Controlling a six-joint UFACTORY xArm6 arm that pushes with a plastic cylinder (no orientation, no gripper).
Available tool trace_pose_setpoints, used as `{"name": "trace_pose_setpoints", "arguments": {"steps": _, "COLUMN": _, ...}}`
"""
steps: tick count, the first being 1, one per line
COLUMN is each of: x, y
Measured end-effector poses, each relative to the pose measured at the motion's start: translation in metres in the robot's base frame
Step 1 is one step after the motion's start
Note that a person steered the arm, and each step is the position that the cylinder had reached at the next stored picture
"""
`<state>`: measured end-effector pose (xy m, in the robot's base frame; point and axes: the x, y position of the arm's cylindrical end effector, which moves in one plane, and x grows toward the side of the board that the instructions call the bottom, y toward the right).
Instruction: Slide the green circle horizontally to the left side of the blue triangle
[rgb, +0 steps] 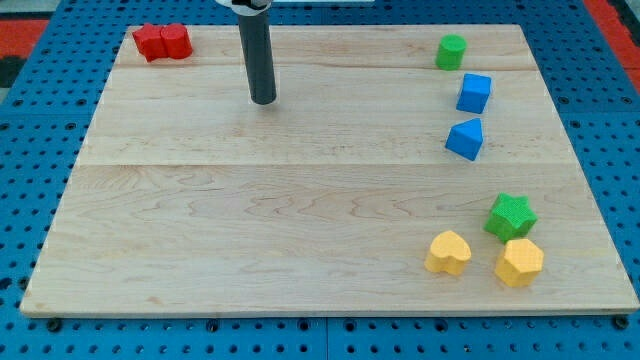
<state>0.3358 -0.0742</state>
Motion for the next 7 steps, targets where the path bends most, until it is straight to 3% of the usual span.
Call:
{"name": "trace_pose_setpoints", "arguments": {"steps": 2, "x": 0.0, "y": 0.001}}
{"name": "trace_pose_setpoints", "arguments": {"steps": 3, "x": -0.014, "y": 0.033}}
{"name": "trace_pose_setpoints", "arguments": {"steps": 5, "x": -0.107, "y": 0.205}}
{"name": "trace_pose_setpoints", "arguments": {"steps": 6, "x": -0.12, "y": 0.284}}
{"name": "trace_pose_setpoints", "arguments": {"steps": 7, "x": -0.086, "y": 0.312}}
